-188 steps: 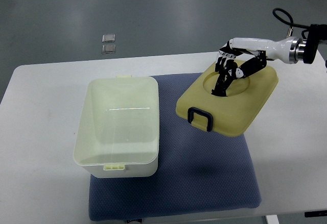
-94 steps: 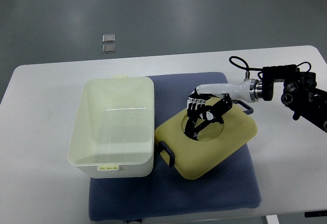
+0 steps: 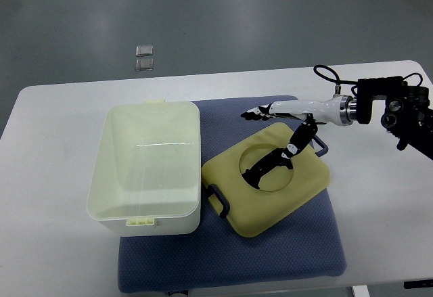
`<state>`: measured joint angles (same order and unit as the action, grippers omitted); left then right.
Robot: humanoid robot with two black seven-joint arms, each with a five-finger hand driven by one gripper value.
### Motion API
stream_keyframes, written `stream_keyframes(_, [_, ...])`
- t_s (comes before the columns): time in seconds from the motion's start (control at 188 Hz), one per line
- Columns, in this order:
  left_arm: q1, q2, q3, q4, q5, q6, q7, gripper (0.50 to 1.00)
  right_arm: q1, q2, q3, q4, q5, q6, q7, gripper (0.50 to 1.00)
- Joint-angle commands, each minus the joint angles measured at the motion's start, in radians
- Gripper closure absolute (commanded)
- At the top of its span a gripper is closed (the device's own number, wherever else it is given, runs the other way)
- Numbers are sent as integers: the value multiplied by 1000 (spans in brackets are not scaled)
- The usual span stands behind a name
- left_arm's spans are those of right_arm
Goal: Open white storage box with right hand
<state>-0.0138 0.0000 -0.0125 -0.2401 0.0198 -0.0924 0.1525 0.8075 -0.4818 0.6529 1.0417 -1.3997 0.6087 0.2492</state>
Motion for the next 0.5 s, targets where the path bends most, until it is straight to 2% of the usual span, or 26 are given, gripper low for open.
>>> stream_keyframes(0.0, [0,0,0,-1,0,0,1,500,15,-28,1,-37,70,2,-2,542])
stream_keyframes(0.149, [0,0,0,-2,0,-1,1,500,33,-14,86,-115,298,2,-7,542])
stream_keyframes(0.256, [0,0,0,-5,0,0,1,500,30,14,171,-167,590,2,-19,544])
stream_keyframes(0.341, [-1,0,0,-7,2,-1,1,500,21,43,186,-187,880,-1,-64,544])
stream_keyframes(0.383, [-1,0,0,-5,3,-1,1,500,13,61,185,-187,1031,-53,-84,544])
stream_keyframes(0.431, [-1,0,0,-5,2,-1,1,500,-1,80,185,-189,1194,-154,-99,544])
stream_keyframes(0.442, [-1,0,0,-5,2,-1,1,500,-1,80,185,-189,1194,-155,-99,544])
stream_keyframes(0.495, [-1,0,0,-5,2,-1,1,500,-10,100,186,-193,1320,-274,-97,544])
